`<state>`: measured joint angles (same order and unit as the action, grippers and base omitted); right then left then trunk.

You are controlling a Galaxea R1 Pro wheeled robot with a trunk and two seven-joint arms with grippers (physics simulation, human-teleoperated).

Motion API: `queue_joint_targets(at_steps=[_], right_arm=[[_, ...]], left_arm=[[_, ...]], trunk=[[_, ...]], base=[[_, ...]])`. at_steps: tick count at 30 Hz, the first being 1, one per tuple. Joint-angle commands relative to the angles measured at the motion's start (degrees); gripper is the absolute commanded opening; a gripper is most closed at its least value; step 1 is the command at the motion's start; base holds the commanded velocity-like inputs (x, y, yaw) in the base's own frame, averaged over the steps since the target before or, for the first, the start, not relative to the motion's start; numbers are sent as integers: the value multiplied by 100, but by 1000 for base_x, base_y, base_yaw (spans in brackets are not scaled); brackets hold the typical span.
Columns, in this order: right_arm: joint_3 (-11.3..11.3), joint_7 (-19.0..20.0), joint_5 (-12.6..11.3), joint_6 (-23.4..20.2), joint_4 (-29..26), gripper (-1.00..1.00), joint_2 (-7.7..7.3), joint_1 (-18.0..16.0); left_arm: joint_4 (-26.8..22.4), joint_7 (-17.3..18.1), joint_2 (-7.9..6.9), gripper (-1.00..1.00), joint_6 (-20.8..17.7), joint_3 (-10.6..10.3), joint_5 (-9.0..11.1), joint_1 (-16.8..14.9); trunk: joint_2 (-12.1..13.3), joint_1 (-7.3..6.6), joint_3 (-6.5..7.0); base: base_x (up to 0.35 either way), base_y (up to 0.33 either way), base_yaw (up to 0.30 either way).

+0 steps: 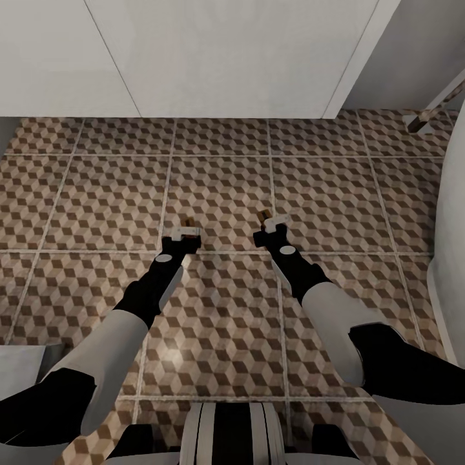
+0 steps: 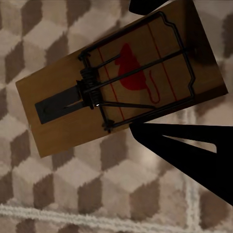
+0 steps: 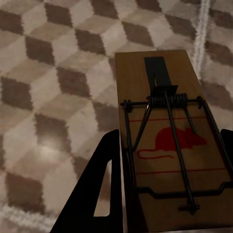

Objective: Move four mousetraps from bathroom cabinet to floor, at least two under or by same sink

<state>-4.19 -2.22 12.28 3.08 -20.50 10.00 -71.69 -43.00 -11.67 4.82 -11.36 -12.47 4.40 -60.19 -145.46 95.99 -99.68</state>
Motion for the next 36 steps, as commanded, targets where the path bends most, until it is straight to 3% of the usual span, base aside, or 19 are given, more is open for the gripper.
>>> queue_joint_targets(at_steps=[1, 29, 36], right_arm=[[-7, -19, 37, 13, 3, -100, 0, -3], [-3, -25, 46, 9, -216, -100, 0, -3], [-3, -25, 46, 9, -217, -100, 0, -3]], left_arm=[[-22, -42, -6, -100, -26, -27, 35, -2], [-111, -95, -8, -100, -36, -28, 34, -2], [-113, -91, -8, -100, -33, -28, 29, -2]], trunk=[[-1, -1, -3], [-1, -1, -3], [-10, 17, -158]], base=[[0, 0, 0], [0, 0, 0], [0, 0, 0]])
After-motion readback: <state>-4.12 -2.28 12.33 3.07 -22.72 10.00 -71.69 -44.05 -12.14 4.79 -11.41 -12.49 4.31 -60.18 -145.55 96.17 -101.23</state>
